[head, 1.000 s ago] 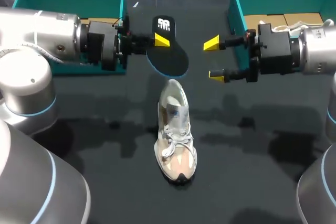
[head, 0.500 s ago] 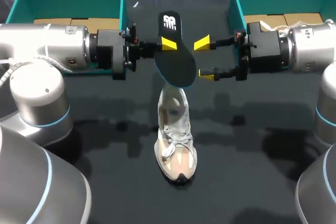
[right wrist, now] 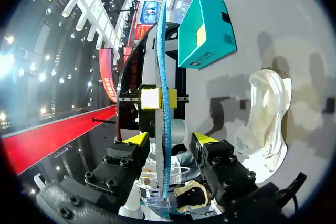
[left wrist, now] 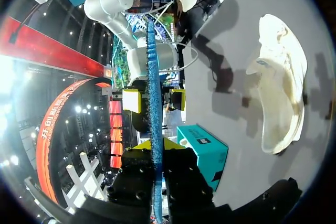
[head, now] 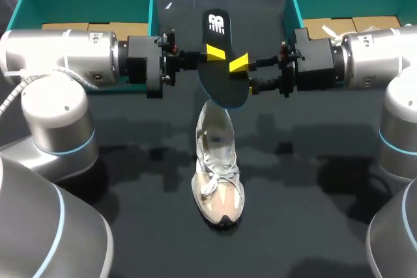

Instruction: Take the shoe out of the shoebox, open the shoe tongue, remove and reinsert the insole, then place the shoe into the shoebox

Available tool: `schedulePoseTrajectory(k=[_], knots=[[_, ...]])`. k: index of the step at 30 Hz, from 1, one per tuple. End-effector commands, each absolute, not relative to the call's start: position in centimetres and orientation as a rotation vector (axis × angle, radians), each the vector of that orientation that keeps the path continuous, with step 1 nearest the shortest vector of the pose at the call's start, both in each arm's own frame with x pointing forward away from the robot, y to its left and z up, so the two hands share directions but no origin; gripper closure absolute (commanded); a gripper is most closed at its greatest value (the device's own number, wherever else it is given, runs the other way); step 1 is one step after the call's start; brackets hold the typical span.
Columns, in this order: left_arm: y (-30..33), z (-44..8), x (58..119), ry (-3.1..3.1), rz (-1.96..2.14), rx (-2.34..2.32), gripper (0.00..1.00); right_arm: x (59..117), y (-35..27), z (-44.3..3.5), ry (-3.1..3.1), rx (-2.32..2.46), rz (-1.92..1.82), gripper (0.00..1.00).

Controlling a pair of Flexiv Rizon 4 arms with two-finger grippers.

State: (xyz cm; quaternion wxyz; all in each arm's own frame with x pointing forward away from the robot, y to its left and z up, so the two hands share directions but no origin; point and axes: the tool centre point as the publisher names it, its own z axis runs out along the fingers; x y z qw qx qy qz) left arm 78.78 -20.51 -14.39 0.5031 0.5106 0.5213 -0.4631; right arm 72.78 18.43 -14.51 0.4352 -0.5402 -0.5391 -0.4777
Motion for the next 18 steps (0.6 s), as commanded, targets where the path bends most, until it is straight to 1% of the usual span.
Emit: schedulePoseTrajectory(k=[1, 10, 13, 18], knots=[[-20.86, -14.66, 79.40, 1.246, -1.113, 1.234, 1.00, 73.22, 19.13, -14.75, -1.335, -1.342, -1.171, 0.51], [-20.88, -14.78, 79.59, 1.229, -1.113, 1.234, 1.00, 73.13, 19.60, -14.76, -1.321, -1.348, -1.141, 0.53], [-20.88, -14.78, 79.61, 1.225, -1.113, 1.231, 1.00, 73.21, 19.74, -14.78, -1.319, -1.347, -1.139, 0.57], [-20.87, -14.82, 79.63, 1.219, -1.116, 1.227, 1.00, 73.36, 19.93, -14.74, -1.318, -1.341, -1.140, 0.58]])
